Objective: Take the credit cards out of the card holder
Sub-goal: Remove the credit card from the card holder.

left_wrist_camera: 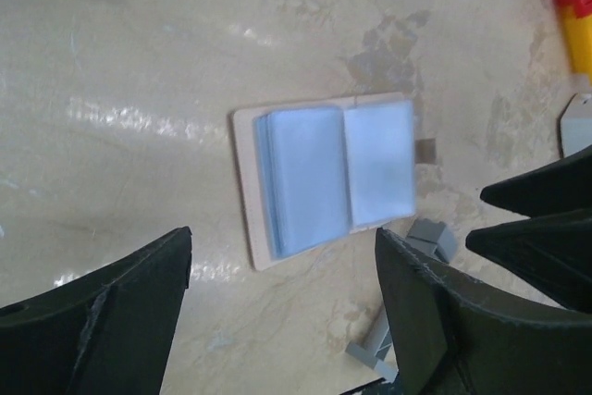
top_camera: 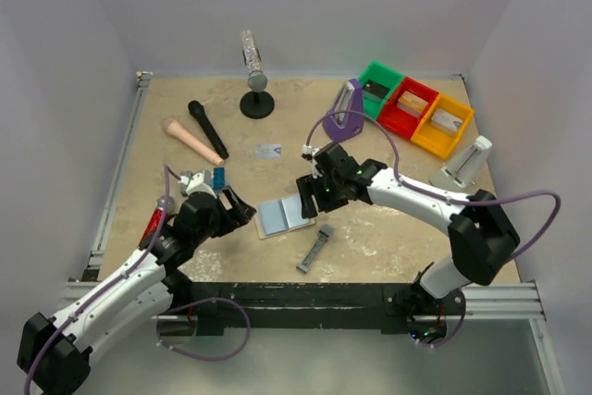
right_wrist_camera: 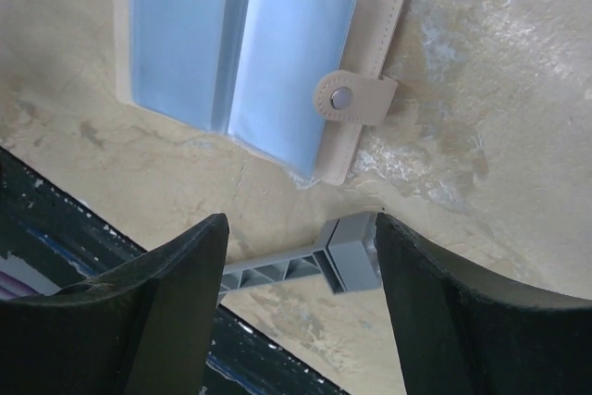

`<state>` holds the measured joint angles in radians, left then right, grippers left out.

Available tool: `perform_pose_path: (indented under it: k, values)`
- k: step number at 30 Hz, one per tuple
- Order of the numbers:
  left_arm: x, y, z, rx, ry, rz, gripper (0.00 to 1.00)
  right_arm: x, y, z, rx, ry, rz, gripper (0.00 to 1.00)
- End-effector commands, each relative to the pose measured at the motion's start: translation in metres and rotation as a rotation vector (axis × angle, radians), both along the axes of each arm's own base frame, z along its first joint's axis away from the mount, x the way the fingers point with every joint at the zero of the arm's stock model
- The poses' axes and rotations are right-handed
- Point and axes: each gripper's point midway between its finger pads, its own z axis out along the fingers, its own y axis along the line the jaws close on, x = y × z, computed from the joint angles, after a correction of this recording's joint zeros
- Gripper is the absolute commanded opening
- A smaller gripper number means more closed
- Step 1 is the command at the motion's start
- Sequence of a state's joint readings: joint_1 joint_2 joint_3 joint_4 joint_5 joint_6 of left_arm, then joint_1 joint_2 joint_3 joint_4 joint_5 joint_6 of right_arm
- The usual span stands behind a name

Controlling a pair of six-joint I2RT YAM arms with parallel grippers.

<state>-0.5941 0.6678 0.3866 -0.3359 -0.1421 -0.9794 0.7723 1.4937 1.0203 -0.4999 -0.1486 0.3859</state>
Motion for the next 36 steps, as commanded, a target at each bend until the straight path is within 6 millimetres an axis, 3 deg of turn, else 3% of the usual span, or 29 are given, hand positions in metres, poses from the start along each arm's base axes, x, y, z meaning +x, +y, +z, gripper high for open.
perform_pose_path:
  k: [1, 5, 11, 16, 25, 36]
  values:
    - [-0.010, -0.012, -0.020, -0.063, 0.061, -0.021, 0.81, 0.010, 0.022, 0.008, 0.050, 0.004, 0.006, 0.70]
    - [-0.017, -0.017, -0.034, -0.105, 0.073, -0.032, 0.75, 0.011, 0.030, 0.001, 0.072, 0.030, -0.001, 0.67]
    - [-0.015, -0.023, -0.037, -0.136, 0.064, -0.044, 0.68, 0.010, 0.032, -0.019, 0.054, 0.064, -0.001, 0.59]
    - [-0.010, -0.028, -0.038, -0.136, 0.064, -0.053, 0.67, 0.007, 0.032, -0.035, 0.040, 0.104, -0.013, 0.61]
    - [-0.007, -0.032, -0.043, -0.134, 0.078, -0.059, 0.67, 0.027, 0.012, -0.019, 0.013, -0.003, -0.100, 0.64]
    - [-0.003, -0.038, -0.038, -0.147, 0.055, -0.079, 0.66, 0.044, 0.008, -0.031, -0.110, 0.007, -0.073, 0.64]
